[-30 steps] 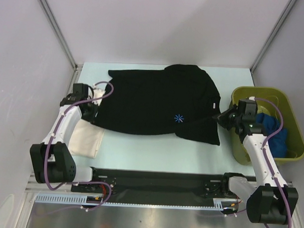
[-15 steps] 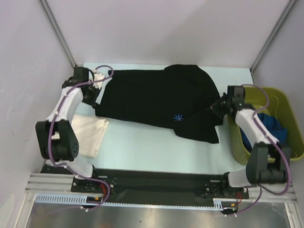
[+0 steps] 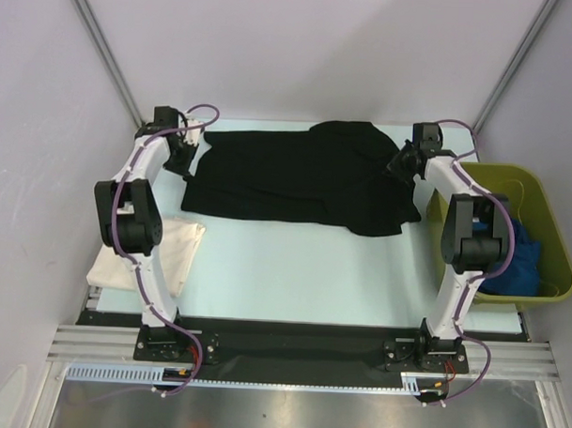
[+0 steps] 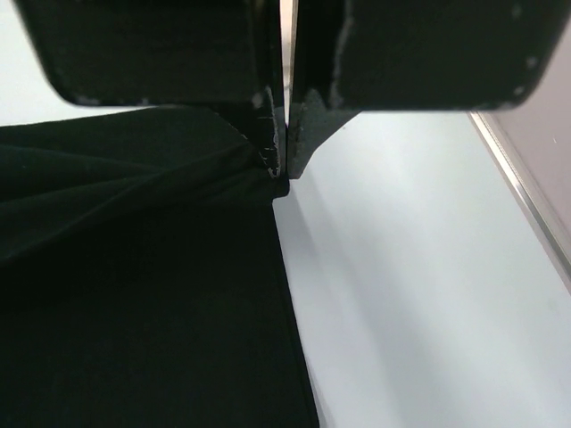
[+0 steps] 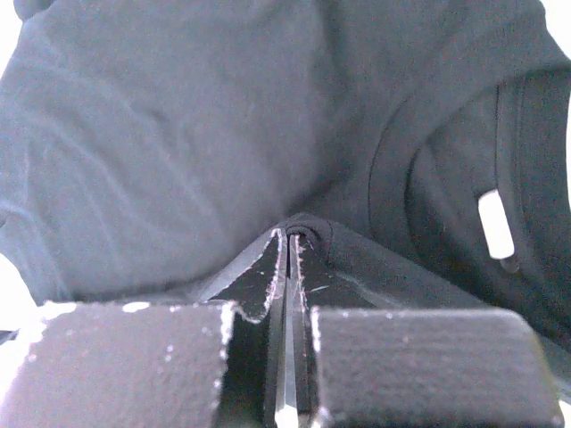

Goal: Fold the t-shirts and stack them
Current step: Fold the tshirt

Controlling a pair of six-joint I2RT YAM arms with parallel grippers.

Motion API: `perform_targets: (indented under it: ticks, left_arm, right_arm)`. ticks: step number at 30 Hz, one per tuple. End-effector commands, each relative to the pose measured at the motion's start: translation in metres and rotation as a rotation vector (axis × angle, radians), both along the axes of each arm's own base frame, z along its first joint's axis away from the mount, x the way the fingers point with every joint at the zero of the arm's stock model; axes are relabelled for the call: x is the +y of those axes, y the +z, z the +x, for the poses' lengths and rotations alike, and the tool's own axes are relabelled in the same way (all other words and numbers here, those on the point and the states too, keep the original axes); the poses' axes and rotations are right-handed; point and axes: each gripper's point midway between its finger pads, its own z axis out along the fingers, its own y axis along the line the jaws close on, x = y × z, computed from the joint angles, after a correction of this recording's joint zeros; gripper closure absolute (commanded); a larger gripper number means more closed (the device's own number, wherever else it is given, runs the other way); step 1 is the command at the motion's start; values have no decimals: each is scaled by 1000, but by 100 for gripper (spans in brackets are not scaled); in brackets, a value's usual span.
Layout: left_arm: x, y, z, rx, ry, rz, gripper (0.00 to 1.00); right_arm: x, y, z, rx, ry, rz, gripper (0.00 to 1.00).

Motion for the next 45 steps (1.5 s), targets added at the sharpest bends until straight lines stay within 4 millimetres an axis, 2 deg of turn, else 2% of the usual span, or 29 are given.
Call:
perform_targets:
  ticks: [1, 2, 4, 5, 7, 8, 12, 13, 14, 15, 16, 17, 18, 19, 22, 23, 24, 25, 26, 27, 28, 29, 30, 33, 37, 40, 41, 44, 45]
  left_arm:
    - [3, 19, 21, -68, 17, 10, 100]
    - [3, 13, 22, -57, 16, 15, 100]
    - [3, 9, 25, -52, 12, 27, 100]
    - [4, 5, 25, -43, 15, 37, 100]
    - [6, 1, 26, -39, 19, 47, 100]
    - [12, -2, 26, -34, 40, 80, 99]
    - [14, -3, 33, -38, 44, 89, 99]
    - [14, -2, 34, -38, 47, 86, 93]
    - [14, 0, 37, -41, 51, 83, 79]
    - [13, 6, 41, -54, 58, 81, 38]
    - [13, 13, 42, -66, 64, 77, 28]
    - [12, 19, 43, -76, 63, 70, 23]
    - [8, 27, 43, -93, 52, 61, 20]
    - [4, 45, 41, -131, 31, 53, 20]
    - [-18, 45, 22, -138, -104, 65, 23]
    - [-26, 40, 1, -115, -155, 81, 27]
    - [-38, 34, -6, -109, -255, 129, 37]
    - [-42, 28, -16, -88, -302, 151, 41]
    - [-46, 13, -35, -26, -345, 161, 46]
    - [-45, 5, -42, 5, -384, 173, 50]
    - [-45, -1, -49, 31, -403, 175, 50]
    - [-44, -8, -55, 52, -422, 182, 50]
    - [-46, -17, -65, 85, -460, 189, 45]
    - [-53, -31, -80, 132, -556, 227, 37]
    - [-43, -47, -76, 124, -579, 348, 34]
    - [-34, -50, -65, 93, -545, 425, 35]
    - [-33, -49, -59, 69, -530, 440, 36]
    - [-34, -50, -55, 46, -503, 431, 53]
    - [-36, -50, -55, 41, -494, 416, 66]
  right_arm:
    - [-9, 18, 21, -42, -7, -65, 100]
    - [-10, 13, 23, -31, -12, -71, 100]
    - [-14, 14, 29, -37, -25, -79, 100]
    - [-14, 6, 31, -21, -24, -80, 100]
    - [-12, 6, 37, -26, -12, -77, 100]
    - [-11, 0, 38, -12, -11, -76, 100]
    - [-16, 3, 48, -26, -26, -98, 100]
    - [-20, 7, 52, -38, -39, -114, 94]
    - [-20, 9, 54, -45, -37, -123, 84]
    - [-22, 9, 56, -47, -35, -129, 74]
    - [-20, 19, 61, -69, -27, -134, 58]
    - [-19, 21, 58, -57, -15, -142, 50]
    - [-17, 25, 56, -58, 19, -168, 48]
    - [-16, 36, 56, -71, 15, -223, 46]
    - [-19, 58, 40, -70, 42, -350, 45]
    - [-15, 52, 24, -20, 60, -384, 45]
    - [-15, 51, 14, 4, 62, -412, 46]
    - [-21, 48, 4, 36, 40, -453, 48]
    - [-22, 41, -18, 88, 49, -473, 50]
    - [-24, 37, -28, 111, 47, -480, 53]
    - [-25, 32, -39, 131, 41, -472, 61]
    - [-25, 37, -46, 121, 34, -463, 65]
    - [-26, 21, -63, 165, 45, -461, 67]
    - [-26, 6, -84, 208, 45, -451, 63]
    - [-37, -13, -101, 264, -1, -476, 59]
    - [-44, -23, -101, 256, -48, -457, 55]
    - [-44, -23, -95, 231, -58, -450, 54]
    - [-45, -36, -87, 239, -81, -461, 50]
    - [-48, -38, -84, 238, -106, -472, 49]
